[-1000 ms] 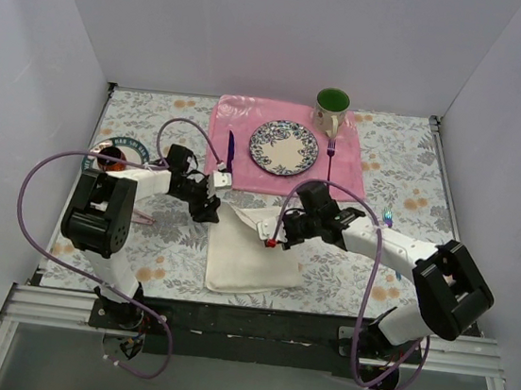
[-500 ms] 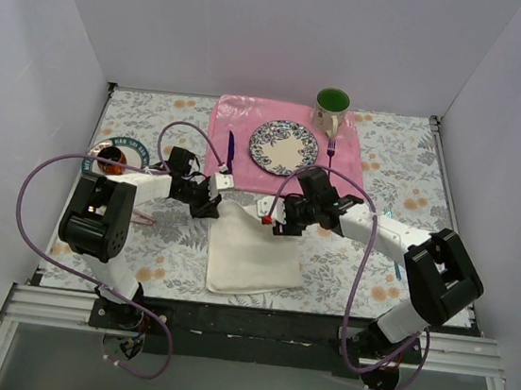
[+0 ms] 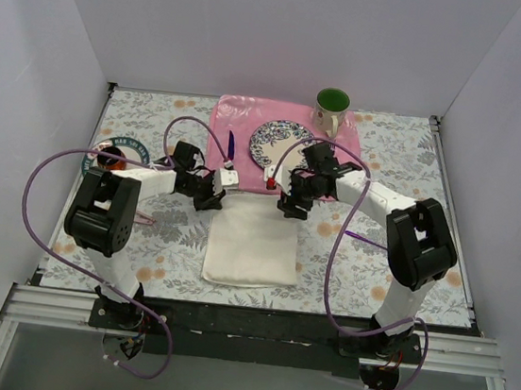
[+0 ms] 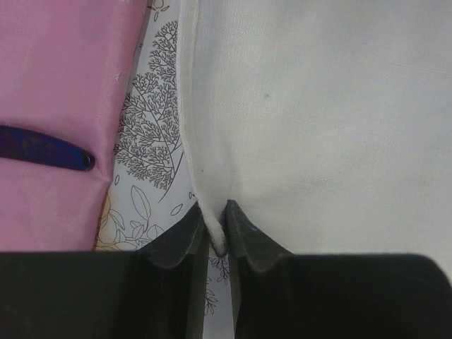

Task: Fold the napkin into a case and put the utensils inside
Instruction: Fold the lower triangle-folded napkin at the center of the board.

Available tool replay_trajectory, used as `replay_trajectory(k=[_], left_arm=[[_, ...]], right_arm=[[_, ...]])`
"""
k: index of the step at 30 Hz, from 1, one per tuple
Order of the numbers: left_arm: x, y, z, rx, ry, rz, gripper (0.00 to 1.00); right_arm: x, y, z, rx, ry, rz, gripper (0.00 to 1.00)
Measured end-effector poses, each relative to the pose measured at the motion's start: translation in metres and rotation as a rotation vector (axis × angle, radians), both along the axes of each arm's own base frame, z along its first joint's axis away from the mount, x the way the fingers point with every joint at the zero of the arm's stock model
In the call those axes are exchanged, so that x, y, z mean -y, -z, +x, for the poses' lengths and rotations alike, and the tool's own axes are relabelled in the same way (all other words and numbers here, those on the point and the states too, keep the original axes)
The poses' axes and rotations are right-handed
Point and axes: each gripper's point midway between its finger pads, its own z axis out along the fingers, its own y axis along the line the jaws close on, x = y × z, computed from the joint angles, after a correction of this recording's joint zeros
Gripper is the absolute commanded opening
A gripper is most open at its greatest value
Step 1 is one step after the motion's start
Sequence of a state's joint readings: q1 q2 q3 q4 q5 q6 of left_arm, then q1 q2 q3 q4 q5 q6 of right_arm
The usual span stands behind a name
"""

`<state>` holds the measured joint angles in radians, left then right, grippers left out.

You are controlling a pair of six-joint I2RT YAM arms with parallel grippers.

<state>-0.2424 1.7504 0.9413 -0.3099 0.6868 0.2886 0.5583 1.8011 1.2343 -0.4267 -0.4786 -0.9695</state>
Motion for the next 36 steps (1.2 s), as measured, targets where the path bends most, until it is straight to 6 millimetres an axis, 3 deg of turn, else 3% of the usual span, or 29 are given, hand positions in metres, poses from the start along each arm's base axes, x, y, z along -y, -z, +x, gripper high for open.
replay_trajectory(k=[6, 11, 20, 26, 32, 36], left_arm=[[-0.001, 0.0, 0.004, 0.012, -0.003, 0.014, 0.24], [-0.002, -0.001, 0.006, 0.023, -0.004, 0.018, 0.28], [-0.002, -0.002, 0.006, 0.022, -0.012, 0.018, 0.33], [-0.008, -0.002, 0.007, -0.009, -0.049, 0.037, 0.4], [-0.012, -0.001, 0.006, -0.03, -0.069, 0.039, 0.44], [-0.013, -0.001, 0.007, -0.028, -0.074, 0.043, 0.48]], right_arm=[[0.007, 0.018, -0.007, -0.099, 0.018, -0.044, 0.72], [0.012, 0.029, 0.003, -0.192, 0.071, -0.055, 0.74], [0.007, 0.001, 0.012, -0.271, 0.134, 0.013, 0.74], [0.008, 0.001, 0.011, -0.285, 0.139, 0.014, 0.72], [0.011, 0.02, 0.01, -0.297, 0.132, -0.025, 0.65], [0.016, 0.036, -0.001, -0.315, 0.124, -0.062, 0.64]])
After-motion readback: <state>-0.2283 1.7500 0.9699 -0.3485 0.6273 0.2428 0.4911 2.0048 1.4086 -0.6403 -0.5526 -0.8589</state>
